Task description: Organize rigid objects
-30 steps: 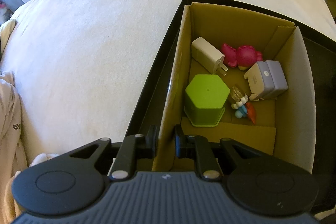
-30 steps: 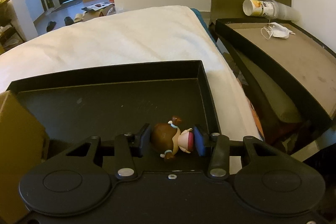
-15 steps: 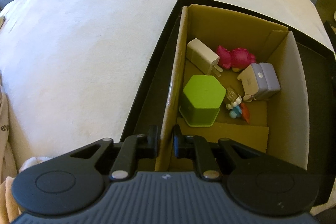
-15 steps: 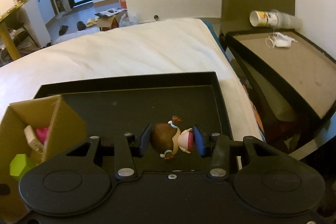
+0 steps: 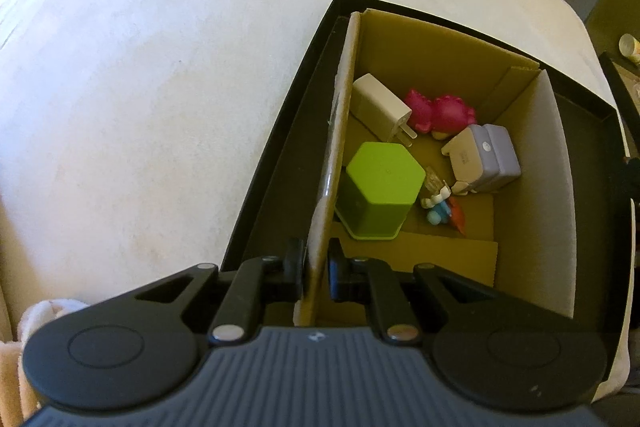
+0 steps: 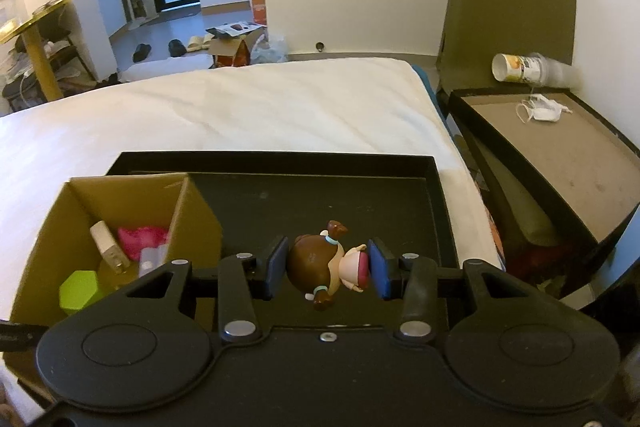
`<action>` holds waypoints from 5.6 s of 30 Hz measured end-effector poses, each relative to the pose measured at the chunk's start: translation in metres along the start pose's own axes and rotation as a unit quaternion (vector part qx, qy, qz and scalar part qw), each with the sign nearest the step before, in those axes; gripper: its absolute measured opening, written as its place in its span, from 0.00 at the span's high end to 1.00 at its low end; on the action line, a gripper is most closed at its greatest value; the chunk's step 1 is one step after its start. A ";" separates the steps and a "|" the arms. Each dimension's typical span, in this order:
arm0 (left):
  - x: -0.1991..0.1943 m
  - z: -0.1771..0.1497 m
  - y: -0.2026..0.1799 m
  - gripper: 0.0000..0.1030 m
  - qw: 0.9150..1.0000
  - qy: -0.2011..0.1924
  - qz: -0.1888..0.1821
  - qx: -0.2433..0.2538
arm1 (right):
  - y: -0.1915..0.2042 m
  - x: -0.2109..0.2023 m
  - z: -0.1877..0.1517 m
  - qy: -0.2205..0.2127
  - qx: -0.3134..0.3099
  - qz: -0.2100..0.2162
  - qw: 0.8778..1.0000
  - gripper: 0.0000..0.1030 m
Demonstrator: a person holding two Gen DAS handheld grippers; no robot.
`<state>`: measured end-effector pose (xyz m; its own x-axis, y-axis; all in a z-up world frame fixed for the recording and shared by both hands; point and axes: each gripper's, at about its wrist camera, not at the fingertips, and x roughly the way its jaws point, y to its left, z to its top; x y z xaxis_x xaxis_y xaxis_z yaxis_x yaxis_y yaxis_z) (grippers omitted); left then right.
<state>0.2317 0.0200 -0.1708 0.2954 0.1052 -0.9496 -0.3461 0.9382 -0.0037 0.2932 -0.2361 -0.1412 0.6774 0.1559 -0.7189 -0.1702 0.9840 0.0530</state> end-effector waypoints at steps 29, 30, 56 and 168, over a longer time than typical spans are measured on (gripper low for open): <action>0.003 0.000 0.018 0.88 0.998 -0.006 -0.056 -0.023 | 0.091 -0.033 0.009 0.010 -0.105 0.070 0.992 0.58; 0.003 0.000 0.019 0.87 0.998 -0.006 -0.058 -0.024 | 0.095 -0.032 0.008 0.012 -0.110 0.071 0.991 0.58; 0.003 -0.002 0.027 0.87 0.996 -0.006 -0.077 -0.038 | 0.145 -0.008 -0.027 0.071 -0.233 0.066 0.968 0.58; -0.226 -0.100 0.046 0.02 0.971 -0.202 -0.097 0.083 | 0.001 -0.221 -0.049 -0.057 0.080 0.078 0.992 0.00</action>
<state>0.0598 0.0068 0.0123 0.6775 0.0110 -0.7355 -0.1113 0.9899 -0.0877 0.1080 -0.2738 -0.0164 0.7296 0.3077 -0.6107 -0.1702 0.9467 0.2736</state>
